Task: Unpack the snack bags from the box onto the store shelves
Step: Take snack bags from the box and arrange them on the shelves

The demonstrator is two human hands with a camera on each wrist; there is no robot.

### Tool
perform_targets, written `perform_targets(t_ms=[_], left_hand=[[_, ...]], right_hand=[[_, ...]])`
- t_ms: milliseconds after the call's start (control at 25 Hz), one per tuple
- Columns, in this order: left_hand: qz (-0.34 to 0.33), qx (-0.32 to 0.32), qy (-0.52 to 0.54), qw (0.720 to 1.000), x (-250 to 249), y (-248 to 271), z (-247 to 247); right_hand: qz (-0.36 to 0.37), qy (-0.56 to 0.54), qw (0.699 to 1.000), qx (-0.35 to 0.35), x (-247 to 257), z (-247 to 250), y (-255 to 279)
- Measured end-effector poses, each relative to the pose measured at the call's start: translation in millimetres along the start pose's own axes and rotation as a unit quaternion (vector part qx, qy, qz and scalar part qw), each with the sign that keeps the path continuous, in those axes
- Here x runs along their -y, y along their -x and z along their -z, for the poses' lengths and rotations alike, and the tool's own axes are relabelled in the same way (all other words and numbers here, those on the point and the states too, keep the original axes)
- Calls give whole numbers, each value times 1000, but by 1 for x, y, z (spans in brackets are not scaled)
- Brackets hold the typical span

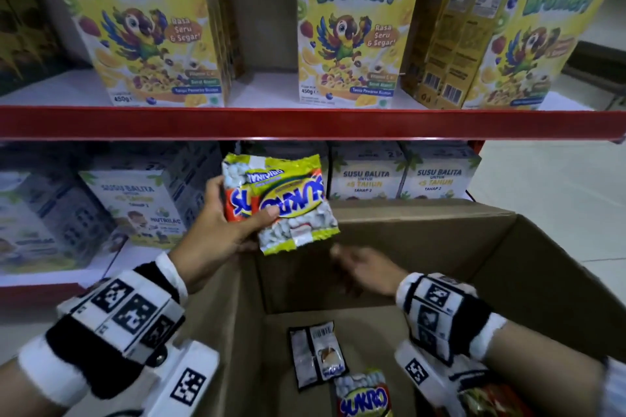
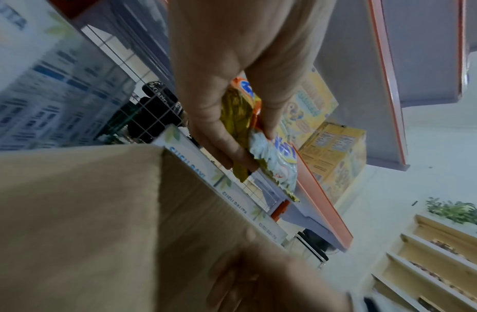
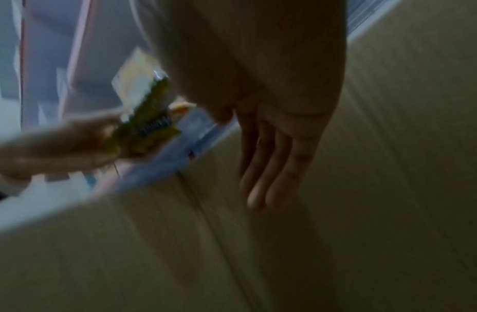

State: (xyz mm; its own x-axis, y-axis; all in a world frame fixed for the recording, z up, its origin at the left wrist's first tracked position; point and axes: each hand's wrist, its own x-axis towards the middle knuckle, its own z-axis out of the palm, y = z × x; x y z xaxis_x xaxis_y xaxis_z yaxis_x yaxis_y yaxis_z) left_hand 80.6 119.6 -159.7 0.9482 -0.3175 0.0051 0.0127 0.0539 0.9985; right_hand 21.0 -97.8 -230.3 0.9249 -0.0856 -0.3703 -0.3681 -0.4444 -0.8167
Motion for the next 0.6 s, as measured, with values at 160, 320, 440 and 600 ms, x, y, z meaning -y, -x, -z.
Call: perform_targets(t_ms=[160, 320, 440, 600], left_hand=[[24, -19, 7, 1000, 10, -3, 21], [34, -21, 18, 999, 11, -7, 32], [36, -25, 24, 999, 11, -8, 34], [19, -43, 26, 999, 11, -7, 27]], right_hand=[[-56, 357, 926, 114, -73, -47, -43], [-74, 438, 874, 194, -112, -84, -60], [-61, 480, 839, 250, -110, -96, -60], [-31, 427, 883, 193, -75, -72, -44]])
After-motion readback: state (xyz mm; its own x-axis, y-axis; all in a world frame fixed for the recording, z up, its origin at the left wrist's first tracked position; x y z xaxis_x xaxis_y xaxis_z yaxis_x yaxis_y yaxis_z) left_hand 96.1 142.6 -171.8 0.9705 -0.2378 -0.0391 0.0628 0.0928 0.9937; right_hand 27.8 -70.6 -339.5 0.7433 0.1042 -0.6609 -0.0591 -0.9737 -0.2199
